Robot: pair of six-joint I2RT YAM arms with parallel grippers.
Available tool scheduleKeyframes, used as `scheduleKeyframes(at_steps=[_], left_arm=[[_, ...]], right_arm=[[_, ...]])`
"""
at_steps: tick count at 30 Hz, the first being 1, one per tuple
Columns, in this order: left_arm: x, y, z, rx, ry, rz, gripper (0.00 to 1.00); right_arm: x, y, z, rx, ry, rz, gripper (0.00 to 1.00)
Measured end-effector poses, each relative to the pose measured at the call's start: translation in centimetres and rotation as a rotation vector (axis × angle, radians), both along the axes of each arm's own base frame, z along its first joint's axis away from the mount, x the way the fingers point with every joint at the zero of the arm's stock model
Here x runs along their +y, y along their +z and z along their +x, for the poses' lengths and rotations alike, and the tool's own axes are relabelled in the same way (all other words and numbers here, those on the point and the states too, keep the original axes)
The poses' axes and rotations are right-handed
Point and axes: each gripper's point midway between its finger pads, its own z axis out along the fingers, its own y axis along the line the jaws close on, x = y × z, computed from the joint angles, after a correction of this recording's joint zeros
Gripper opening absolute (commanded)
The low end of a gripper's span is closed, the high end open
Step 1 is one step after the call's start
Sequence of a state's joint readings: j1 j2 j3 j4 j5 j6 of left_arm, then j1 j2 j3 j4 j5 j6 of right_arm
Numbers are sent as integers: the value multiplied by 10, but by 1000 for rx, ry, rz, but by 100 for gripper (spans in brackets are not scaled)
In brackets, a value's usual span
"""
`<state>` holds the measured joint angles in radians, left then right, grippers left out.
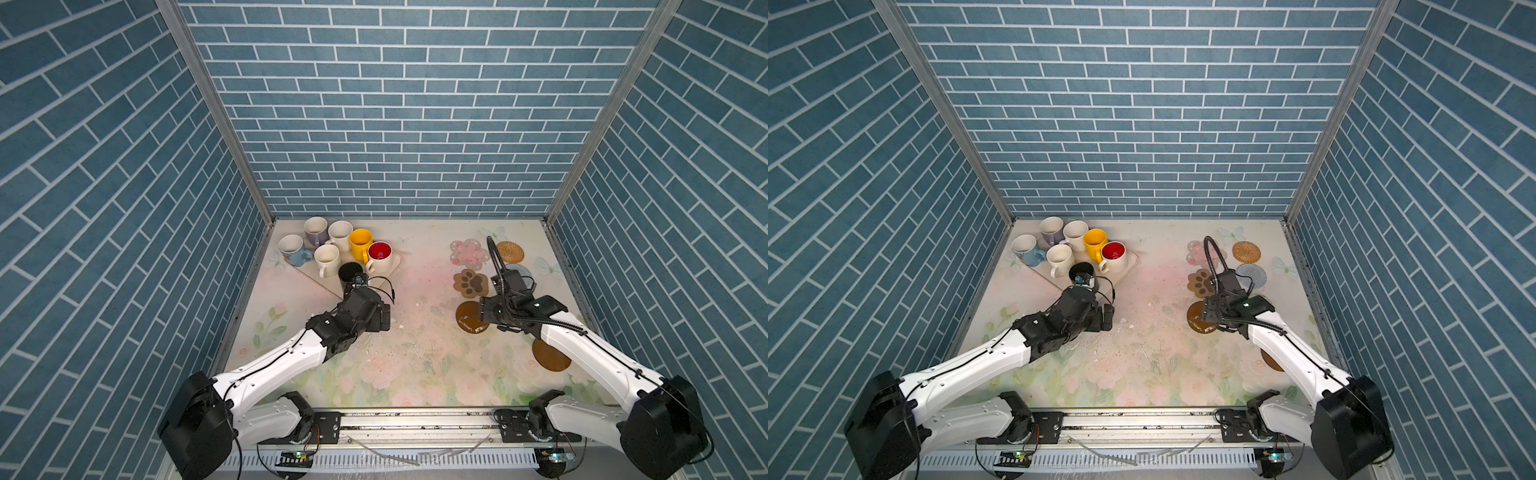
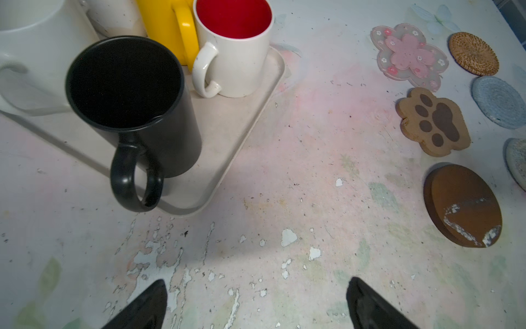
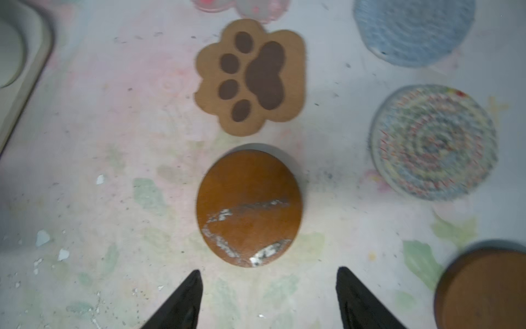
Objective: Place cups on coasters
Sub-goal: Move the coaster to the bottom-right of the table.
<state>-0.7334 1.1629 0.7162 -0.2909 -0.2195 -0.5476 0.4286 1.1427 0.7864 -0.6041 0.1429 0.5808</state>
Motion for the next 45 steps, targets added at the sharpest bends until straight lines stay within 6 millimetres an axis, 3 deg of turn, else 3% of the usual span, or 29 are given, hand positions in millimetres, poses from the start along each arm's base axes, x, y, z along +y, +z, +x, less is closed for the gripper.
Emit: scheduleKeyframes(at_steps=[6, 11, 14, 21, 28, 37, 45], left_arm=[[-19, 1, 6, 5, -49, -46, 99], [-27, -3, 7, 18, -73, -66, 99], [-31, -2, 6, 19, -84, -80, 99], [-34, -4, 5, 25, -99, -96, 99], [-34, -11, 4, 40, -101, -86, 99], [-35, -20, 4, 62, -102, -72, 99], [-35, -20, 4, 62, -102, -72, 99]], right_arm=[[-92, -9, -18, 29, -363, 36, 76], [-144, -22, -30, 73, -599, 90, 76], [-165, -34, -38, 108, -711, 134, 75], [-196, -57, -59, 150, -909, 193, 76], [-221, -62, -74, 162, -1028, 155, 77], [-225, -84, -81, 253, -1072, 143, 77], [-231, -83, -76, 218, -1112, 157, 78]])
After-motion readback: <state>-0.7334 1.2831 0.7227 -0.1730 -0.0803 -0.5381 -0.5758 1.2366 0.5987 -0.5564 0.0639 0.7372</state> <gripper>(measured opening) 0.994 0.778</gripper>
